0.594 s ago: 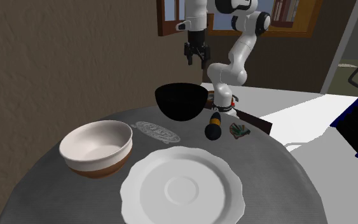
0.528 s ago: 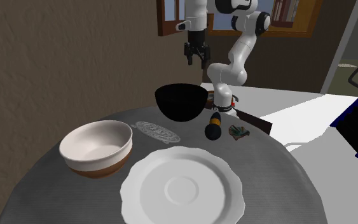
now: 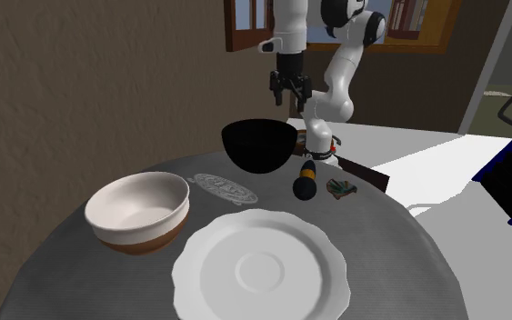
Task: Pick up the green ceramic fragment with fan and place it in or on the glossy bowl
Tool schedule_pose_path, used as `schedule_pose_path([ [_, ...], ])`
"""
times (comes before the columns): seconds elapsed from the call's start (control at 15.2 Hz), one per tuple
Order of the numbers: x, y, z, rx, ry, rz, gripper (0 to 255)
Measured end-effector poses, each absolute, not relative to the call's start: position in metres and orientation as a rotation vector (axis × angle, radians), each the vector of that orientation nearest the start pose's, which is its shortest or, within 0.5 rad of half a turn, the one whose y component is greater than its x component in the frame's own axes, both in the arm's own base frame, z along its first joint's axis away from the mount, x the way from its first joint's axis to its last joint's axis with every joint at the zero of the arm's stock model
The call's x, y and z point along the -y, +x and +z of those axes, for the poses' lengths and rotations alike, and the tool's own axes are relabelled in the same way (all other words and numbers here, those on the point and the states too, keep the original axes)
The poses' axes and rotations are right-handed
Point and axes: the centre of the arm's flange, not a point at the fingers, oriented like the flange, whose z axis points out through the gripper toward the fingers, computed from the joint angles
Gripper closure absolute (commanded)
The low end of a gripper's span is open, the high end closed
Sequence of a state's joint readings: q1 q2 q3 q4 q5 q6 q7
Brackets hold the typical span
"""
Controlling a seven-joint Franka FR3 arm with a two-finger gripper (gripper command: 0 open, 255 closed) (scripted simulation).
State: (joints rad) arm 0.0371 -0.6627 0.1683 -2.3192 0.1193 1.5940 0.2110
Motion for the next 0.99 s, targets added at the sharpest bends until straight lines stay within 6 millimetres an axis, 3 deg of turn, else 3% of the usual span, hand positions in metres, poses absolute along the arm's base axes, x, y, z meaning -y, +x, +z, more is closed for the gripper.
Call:
schedule_pose_path([
  [0.99, -0.262, 0.421, 0.535, -0.052, -3.119, 0.049, 0],
])
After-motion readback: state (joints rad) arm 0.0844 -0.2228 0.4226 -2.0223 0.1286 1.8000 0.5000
